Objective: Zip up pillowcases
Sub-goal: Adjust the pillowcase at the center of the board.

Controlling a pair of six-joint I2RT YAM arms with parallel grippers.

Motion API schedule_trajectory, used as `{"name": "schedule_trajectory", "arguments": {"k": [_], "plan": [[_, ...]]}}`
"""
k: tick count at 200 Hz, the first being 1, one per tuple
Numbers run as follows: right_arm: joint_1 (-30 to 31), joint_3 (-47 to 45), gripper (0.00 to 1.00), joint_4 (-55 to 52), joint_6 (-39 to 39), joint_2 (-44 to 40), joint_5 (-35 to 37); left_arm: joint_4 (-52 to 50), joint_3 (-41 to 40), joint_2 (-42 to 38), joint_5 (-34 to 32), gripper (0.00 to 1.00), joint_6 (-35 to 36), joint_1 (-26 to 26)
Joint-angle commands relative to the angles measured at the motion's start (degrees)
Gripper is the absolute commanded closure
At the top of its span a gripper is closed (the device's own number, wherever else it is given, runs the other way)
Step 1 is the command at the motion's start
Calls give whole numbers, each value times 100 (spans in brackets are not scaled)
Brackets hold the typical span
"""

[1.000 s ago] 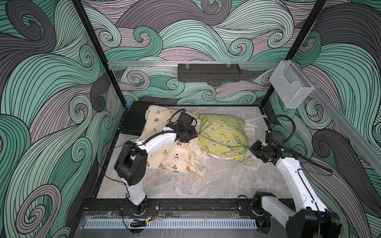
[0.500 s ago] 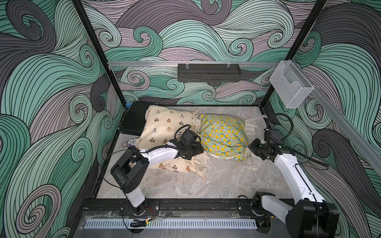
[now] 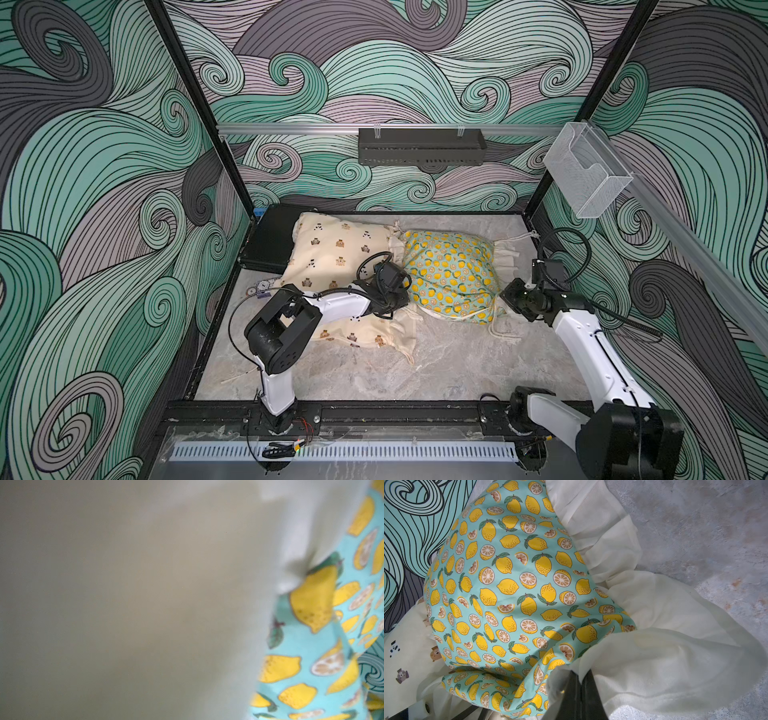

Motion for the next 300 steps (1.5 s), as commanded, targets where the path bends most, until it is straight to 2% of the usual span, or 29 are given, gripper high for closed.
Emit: {"name": "schedule_trajectory", "arguments": {"k": [1,32,54,80,115,137,157,190,225,255,277,300], "plan": [[-30,50,100,79,-105,6,16,25,295,132,-290,80,23,57],[-28,24,100,87,-198,-61,164,-333,562,208,-472,91,171,85],[-33,57,100,107,-231,-80,264,-397,555,37,-372,100,229,90],[-32,207,100,101,-182,-88,409,-477,348,-450,228,100,110,92],[-38,424,100,99,-19,-71,691,-652,-327,-1257,914,100,-118,18],[-40,487,100,101,-158,-54,827,-321,-937,-1821,1369,100,-475,-21],[-34,419,99,-5,-417,-41,1108,-374,-1094,-2207,1656,100,-680,-20],[-32,154,86,-211,-722,-261,1447,-231,-1197,-2593,1906,100,-1284,-91],[120,308,58,-804,-895,-624,1333,-61,-1276,-2680,1878,100,-1759,-119],[951,542,42,-1336,-977,-1053,1645,-81,-1077,-2725,1909,100,-1940,-128],[1595,858,36,-1773,-1039,-1119,1959,-229,-868,-2673,1917,100,-1901,-127],[2240,828,35,-1836,-985,-1279,1381,-210,-816,-2645,1908,100,-1957,-125]]}}
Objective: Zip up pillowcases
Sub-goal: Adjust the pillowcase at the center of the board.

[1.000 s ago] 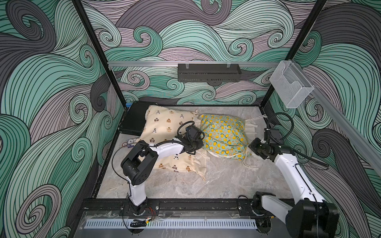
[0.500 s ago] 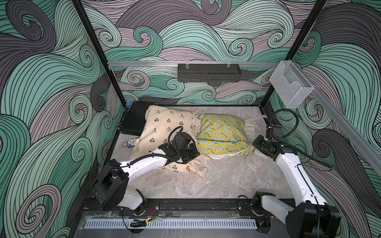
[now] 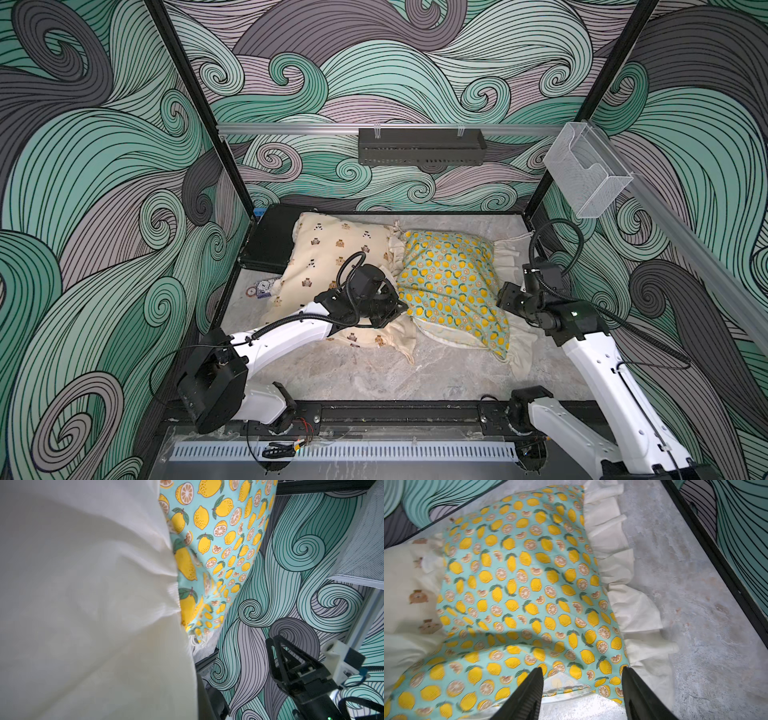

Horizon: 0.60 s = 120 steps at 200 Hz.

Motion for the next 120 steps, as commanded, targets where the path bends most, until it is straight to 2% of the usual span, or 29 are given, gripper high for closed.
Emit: {"name": "schedule_trajectory", "arguments": {"k": [1,19,62,85,120], "plan": [[548,26,35,-399,-24,-154,-207,6,266,-62,54,100,-143,-30],[1195,-241,39,-186,165,-165,-686,-25,345,-33,30,100,-129,-31],[2547,-1138,50,1450,604,-5,-1833,-89,279,-93,-115,100,-171,-33],[2872,-1441,55,2315,822,232,-2259,-127,287,-120,-200,100,-172,-33],[3132,-1761,56,3520,1369,744,-2586,-144,304,-115,-200,100,-171,-26]]}}
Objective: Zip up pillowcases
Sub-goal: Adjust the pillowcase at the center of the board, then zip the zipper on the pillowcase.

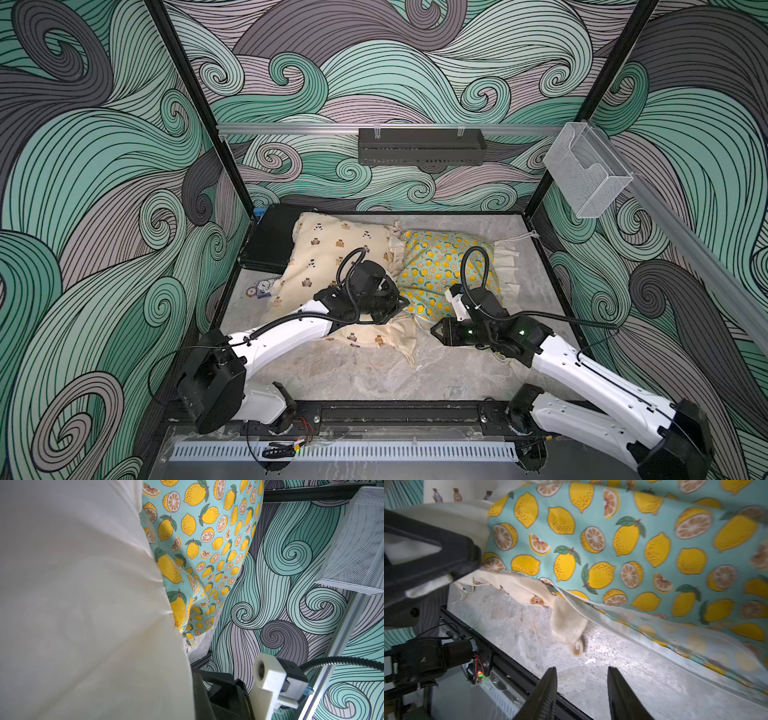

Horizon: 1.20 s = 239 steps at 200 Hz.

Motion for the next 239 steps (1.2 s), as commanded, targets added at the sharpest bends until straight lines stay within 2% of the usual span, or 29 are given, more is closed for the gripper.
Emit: {"name": "schedule_trajectory", "arguments": {"k": [1,27,84,190,239], "plan": [[106,-149,56,1256,504,262,-455,-111,179,-114,-122,100,-46,-26],[142,-254,58,2018,728,675,-614,-117,177,-131,-157,100,-58,-27],[267,-126,62,2326,701,1347,-501,-94,209,-148,-170,100,-78,-27],[314,-457,62,2854,645,1522,137,-140,249,-241,-227,100,-15,-27],[314,-644,60,3488,699,1501,157,-113,223,-228,-183,100,-59,-31]]}}
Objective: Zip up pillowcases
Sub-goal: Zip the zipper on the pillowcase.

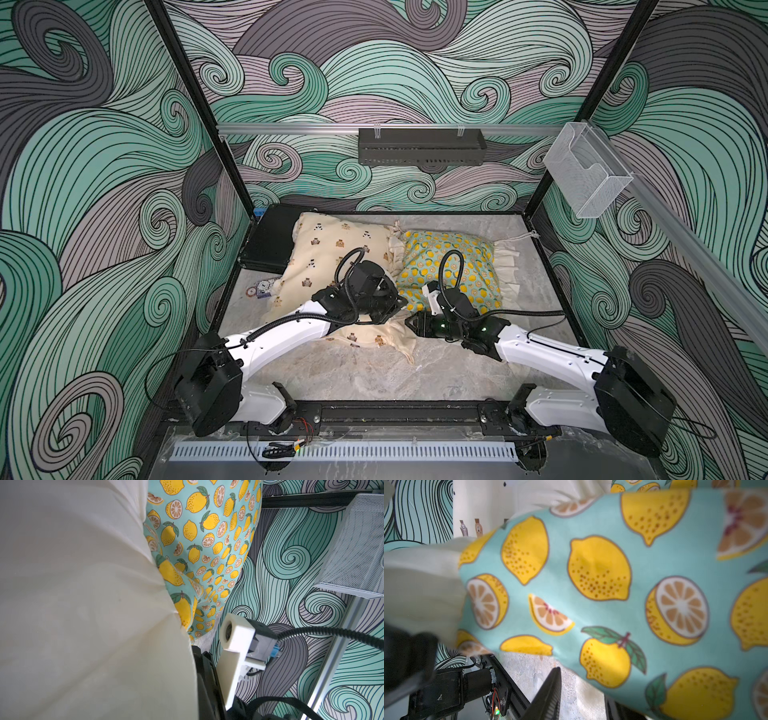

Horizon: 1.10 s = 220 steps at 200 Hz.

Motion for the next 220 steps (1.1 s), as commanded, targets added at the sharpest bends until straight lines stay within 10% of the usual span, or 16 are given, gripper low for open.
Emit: {"name": "schedule_trajectory", "arguments": {"k": [1,220], "plan": [[38,-77,60,459,-1,-60,125,-25,223,-129,-50,100,-46,-34],[31,-142,79,815,-188,-24,697,21,293,-156,-47,100,-46,-38]]}}
